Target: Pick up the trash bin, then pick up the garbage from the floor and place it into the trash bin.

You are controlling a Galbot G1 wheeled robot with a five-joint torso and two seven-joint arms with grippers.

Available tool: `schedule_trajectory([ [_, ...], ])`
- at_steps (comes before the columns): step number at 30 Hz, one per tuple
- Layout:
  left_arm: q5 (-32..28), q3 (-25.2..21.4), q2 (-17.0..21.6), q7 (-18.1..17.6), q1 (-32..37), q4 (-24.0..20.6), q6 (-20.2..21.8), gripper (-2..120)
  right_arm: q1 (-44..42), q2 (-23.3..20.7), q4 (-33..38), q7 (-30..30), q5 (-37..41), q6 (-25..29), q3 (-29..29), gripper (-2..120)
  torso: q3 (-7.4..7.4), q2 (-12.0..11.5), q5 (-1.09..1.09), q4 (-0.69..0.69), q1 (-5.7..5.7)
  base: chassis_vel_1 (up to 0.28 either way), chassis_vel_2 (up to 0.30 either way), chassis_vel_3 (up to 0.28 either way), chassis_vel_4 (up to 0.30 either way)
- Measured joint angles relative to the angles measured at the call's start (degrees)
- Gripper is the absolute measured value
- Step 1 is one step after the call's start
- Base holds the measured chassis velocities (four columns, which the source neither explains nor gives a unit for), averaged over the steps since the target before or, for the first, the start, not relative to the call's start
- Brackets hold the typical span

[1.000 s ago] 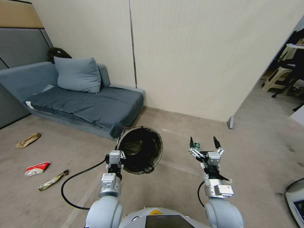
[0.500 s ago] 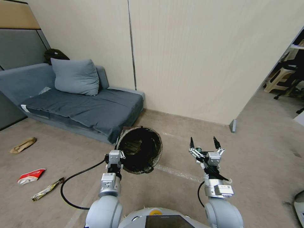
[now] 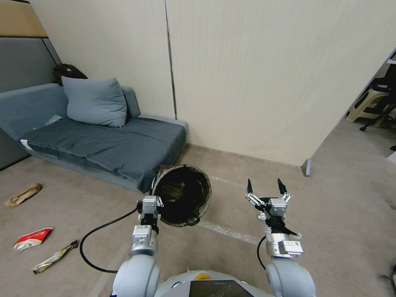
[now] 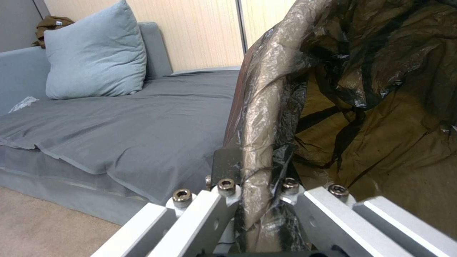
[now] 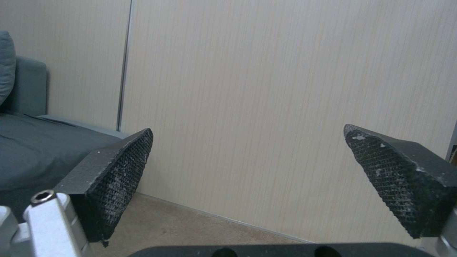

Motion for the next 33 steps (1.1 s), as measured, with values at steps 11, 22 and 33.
schedule_trajectory([
  [11,1.03,0.37,-0.14,-0.07,0.51,0.2,-0.31,0,2.82,-0.01,-0.55,0.23,0.1,-1.77,0.83,100,0.0,0.0,0.0,-0.01,0.0,0.0,0.0,0.0,0.0],
  [22,1.23,-0.23,-0.3,-0.14,0.78,0.86,-0.36,0,15.8,-3.09,-8.53,3.86,9.25,-12.6,4.27,100,0.01,0.0,0.0,0.01,0.0,0.0,0.0,0.0,0.0],
  [33,1.22,0.22,-0.17,-0.23,-0.12,1.85,-0.53,0,19.79,-6.05,-18.12,7.52,11.1,-18.11,4.81,100,0.0,0.0,0.01,0.0,0.0,0.0,0.0,0.0,0.0],
])
